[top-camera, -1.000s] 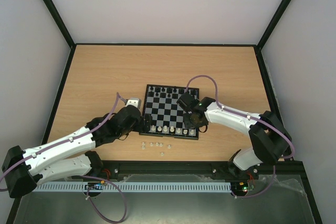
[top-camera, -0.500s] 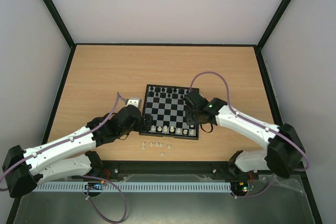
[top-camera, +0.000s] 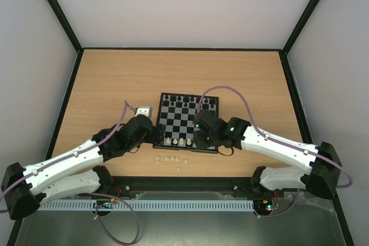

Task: Set up the chess pieces on the board
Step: Pick up the chess piece at the center of the board.

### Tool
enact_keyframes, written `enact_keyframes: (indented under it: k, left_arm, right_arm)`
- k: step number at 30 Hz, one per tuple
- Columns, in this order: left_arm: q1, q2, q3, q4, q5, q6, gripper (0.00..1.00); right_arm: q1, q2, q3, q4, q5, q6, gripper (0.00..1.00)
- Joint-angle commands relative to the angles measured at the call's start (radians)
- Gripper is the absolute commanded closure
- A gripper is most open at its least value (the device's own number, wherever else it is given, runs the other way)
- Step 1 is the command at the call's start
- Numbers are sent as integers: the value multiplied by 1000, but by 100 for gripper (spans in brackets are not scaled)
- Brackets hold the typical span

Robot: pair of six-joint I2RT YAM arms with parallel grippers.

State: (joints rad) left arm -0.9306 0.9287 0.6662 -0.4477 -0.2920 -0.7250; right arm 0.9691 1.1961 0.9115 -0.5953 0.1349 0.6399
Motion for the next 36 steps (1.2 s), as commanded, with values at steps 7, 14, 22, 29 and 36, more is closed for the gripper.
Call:
enact_keyframes:
  k: [7,14,22,29,36]
  left_arm:
    - [8,-68,3,-53,-20,-24,1]
    - [9,-93,-4,-62,-16,-32,1]
    - [8,-101,-8,-63,-13,-34,1]
    - [8,-95,-10,-59,-11,-31,0]
    - [8,-92,-14,-54,-8,-33,0]
  right_arm:
    - [205,189,30,10,-5,54,21]
    - [247,327,69,39,12,44,3]
    - [251,410,87,54,8,41,43]
    - [258,444,88,60,-5,37,54]
    - [269,465,88,63,-16,33,65]
